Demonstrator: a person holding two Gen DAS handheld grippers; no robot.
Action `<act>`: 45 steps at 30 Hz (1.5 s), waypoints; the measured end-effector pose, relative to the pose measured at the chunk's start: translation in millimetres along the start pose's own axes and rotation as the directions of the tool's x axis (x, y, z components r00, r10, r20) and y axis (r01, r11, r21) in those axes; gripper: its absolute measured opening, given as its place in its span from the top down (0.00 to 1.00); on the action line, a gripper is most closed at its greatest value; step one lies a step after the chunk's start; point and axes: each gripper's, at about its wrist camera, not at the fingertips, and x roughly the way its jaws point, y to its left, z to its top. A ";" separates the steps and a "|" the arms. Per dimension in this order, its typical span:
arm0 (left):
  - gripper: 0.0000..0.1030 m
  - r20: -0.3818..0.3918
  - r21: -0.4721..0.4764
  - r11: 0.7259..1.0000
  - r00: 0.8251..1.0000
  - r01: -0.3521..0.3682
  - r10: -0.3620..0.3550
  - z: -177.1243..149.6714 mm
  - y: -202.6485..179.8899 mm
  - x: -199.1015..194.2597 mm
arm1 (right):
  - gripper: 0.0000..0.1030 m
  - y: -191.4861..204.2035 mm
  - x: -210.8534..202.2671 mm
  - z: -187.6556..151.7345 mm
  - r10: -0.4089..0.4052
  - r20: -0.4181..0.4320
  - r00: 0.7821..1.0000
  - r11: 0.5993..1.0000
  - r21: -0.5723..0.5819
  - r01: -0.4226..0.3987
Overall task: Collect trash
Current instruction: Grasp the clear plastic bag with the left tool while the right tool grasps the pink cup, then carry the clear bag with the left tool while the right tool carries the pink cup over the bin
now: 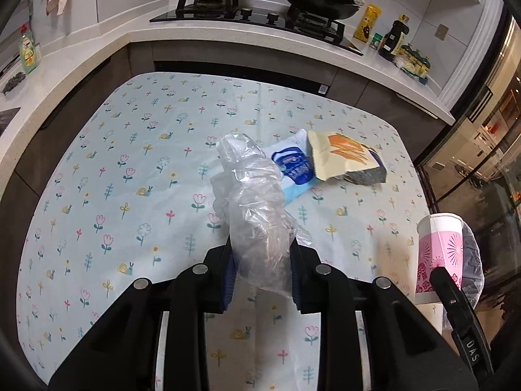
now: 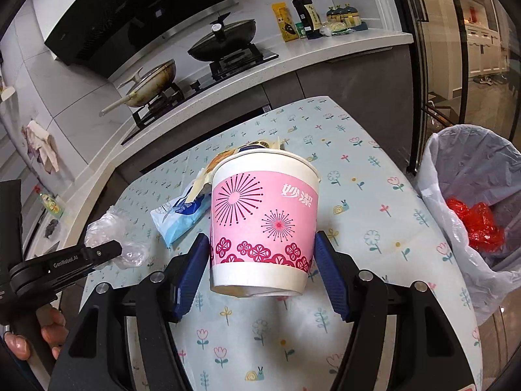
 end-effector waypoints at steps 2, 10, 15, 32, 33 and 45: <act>0.75 0.005 0.021 1.000 1.000 0.008 -0.008 -5.2 -14.2 -7.1 | 0.39 -8.6 -11.1 -1.1 -0.003 0.013 1.000 1.000 0.011 0.003; 0.75 0.010 0.108 0.993 0.999 0.052 -0.054 -25.3 -73.9 -28.4 | 0.39 -48.8 -45.8 -5.7 -0.028 0.048 0.998 0.998 0.062 0.025; 0.75 0.003 0.159 0.984 0.997 0.080 -0.082 -37.6 -110.7 -34.5 | 0.39 -79.8 -65.0 -5.9 -0.054 0.071 0.996 0.994 0.100 0.047; 0.75 -0.069 0.348 0.914 0.977 0.211 -0.200 -71.2 -249.3 -29.7 | 0.39 -183.7 -109.5 2.1 -0.178 0.115 0.977 0.961 0.235 0.147; 0.75 -0.078 0.355 0.908 0.975 0.220 -0.206 -72.7 -257.1 -28.0 | 0.39 -188.2 -110.5 2.2 -0.185 0.115 0.976 0.958 0.241 0.153; 0.74 -0.168 0.448 0.838 0.950 0.312 -0.264 -86.6 -335.8 -4.5 | 0.39 -237.3 -119.6 0.8 -0.268 0.108 0.957 0.922 0.317 0.222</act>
